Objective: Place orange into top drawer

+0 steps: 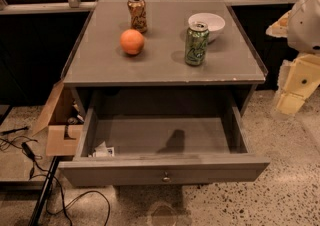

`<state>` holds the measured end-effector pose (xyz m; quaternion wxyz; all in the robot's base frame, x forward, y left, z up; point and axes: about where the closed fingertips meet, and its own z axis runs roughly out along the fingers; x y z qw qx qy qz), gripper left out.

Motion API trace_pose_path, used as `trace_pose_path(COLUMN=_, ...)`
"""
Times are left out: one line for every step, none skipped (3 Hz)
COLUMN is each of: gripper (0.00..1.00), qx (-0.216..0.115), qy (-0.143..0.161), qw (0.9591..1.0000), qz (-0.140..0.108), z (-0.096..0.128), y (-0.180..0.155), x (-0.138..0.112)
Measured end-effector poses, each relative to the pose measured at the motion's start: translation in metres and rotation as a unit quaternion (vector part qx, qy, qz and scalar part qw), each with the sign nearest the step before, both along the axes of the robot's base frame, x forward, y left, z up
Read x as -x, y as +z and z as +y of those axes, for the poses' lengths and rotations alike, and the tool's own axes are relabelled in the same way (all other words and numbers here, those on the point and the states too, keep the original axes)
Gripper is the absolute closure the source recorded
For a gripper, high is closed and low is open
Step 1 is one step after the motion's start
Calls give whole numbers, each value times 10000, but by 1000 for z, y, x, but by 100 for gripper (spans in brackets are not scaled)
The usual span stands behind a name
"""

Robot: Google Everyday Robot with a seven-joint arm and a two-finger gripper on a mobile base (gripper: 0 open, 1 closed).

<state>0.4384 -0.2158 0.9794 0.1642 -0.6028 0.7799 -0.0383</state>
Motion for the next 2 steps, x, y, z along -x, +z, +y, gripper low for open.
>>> trace_pose_path(gripper=0, qx=-1, qy=-1, qw=10000, qz=-1, z=0, y=0, x=0)
trace_pose_path(gripper=19, qx=-281, qy=-222, qw=9987, qz=-355, z=6, y=8, x=-17)
